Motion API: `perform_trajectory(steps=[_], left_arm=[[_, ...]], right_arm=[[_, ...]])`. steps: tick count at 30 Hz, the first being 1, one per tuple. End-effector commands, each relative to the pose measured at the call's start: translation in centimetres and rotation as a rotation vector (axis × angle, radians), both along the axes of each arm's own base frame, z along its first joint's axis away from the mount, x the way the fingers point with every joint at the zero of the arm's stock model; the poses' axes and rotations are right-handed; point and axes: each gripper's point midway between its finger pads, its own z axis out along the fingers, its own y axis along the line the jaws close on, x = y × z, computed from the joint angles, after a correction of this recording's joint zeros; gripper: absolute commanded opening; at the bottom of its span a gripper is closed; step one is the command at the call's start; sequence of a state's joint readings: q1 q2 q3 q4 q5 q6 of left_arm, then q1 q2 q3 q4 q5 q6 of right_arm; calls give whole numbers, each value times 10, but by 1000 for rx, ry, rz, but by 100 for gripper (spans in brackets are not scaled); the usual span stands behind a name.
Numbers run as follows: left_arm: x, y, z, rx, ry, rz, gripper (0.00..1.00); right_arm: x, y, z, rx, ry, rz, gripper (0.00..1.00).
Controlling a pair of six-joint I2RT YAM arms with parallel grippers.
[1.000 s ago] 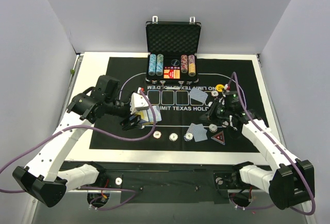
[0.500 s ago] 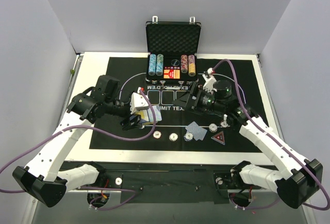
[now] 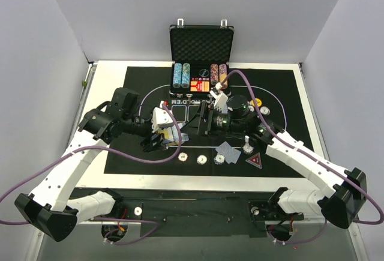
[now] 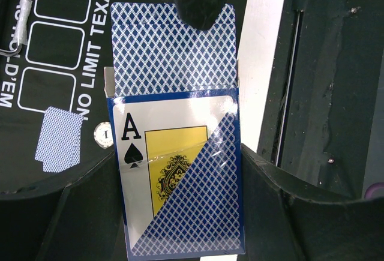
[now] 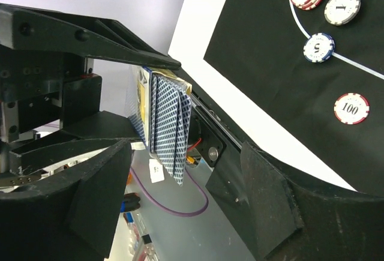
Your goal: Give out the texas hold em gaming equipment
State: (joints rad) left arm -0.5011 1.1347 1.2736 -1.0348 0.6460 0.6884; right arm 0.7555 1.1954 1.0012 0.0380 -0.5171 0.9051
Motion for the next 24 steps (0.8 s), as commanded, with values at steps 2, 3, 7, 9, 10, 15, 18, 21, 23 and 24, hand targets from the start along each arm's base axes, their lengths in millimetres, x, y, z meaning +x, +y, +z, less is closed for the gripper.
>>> perform_trajectory(steps=[2, 3, 7, 9, 10, 15, 18, 21, 23, 24], left_arm=[[6, -12, 25, -87, -55, -22, 7], [6, -13, 24, -87, -49, -21, 7], [5, -13, 26, -93, -46, -25, 7], [5, -13, 25, -90, -44, -22, 7], [5, -13, 26, -91, -45, -22, 7], [5, -14, 26, -96, -39, -21, 7], [5, -14, 27, -98, -38, -18, 7], [5, -14, 27, -97, -41, -18, 6], [5, -13, 28, -98, -46, -16, 6], [5, -13, 26, -95, -44, -15, 7]], right_arm=[[-2, 12, 11, -18, -56, 49, 66], [-1, 12, 11, -16, -55, 46, 65], [1, 16, 9, -16, -47, 47, 61], [2, 18, 7, -19, -38, 53, 58], [2, 18, 6, -18, -38, 54, 57], [1, 20, -1, -24, -12, 66, 47], [0, 18, -4, -30, -7, 63, 43], [2, 10, -6, -32, -9, 41, 41], [2, 6, -5, -29, -7, 30, 41], [3, 4, -7, -29, -1, 23, 40]])
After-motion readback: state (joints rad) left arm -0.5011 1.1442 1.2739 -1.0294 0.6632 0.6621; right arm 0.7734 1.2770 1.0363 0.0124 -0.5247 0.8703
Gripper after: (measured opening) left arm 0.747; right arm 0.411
